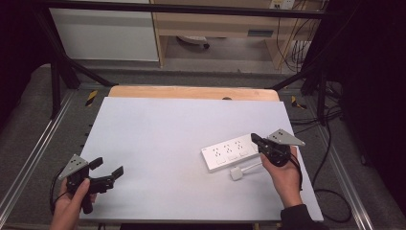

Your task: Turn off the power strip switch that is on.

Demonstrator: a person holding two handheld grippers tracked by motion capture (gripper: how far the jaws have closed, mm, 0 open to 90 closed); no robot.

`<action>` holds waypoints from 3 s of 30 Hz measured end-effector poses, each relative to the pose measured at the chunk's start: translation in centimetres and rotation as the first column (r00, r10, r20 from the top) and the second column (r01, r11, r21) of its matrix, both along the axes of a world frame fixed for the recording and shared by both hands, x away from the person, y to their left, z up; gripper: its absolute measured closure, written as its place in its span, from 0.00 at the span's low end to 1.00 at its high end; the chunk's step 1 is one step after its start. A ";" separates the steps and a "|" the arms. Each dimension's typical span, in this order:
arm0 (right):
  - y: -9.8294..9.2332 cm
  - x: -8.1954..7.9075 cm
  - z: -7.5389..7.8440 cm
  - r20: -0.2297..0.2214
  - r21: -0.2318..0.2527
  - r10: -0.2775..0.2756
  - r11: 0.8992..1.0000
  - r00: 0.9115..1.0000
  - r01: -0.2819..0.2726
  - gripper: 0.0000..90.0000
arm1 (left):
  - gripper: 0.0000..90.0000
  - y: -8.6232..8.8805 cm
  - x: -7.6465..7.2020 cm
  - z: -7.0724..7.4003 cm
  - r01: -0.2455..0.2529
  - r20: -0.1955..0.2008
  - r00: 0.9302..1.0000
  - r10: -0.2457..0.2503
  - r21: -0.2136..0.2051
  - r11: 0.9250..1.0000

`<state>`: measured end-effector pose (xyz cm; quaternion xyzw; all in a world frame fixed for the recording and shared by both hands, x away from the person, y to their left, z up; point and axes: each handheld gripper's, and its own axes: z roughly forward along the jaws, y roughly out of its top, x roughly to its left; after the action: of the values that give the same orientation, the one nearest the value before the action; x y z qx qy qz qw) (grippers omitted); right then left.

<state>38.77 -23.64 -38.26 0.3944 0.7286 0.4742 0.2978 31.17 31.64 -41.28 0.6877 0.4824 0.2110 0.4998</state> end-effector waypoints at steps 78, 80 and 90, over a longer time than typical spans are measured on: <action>1.5 0.9 -4.4 -0.164 -0.072 0.043 0.996 0.985 -0.055 1.00 | 0.07 -0.1 0.0 0.1 0.005 0.011 1.000 -0.005 0.002 1.000; 1.6 0.9 -4.5 -0.171 -0.070 0.044 0.996 0.984 -0.056 1.00 | 0.07 -0.1 0.0 0.1 0.008 0.010 1.000 -0.008 0.004 1.000; 2.0 1.0 -5.0 -0.193 -0.075 0.055 0.995 0.980 -0.070 1.00 | 0.07 -0.1 0.0 0.1 0.008 0.011 1.000 -0.008 0.006 1.000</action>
<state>39.79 -21.63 -43.22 0.4024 0.7847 0.4131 0.2273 31.12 31.52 -41.20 0.6900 0.4761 0.2142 0.5014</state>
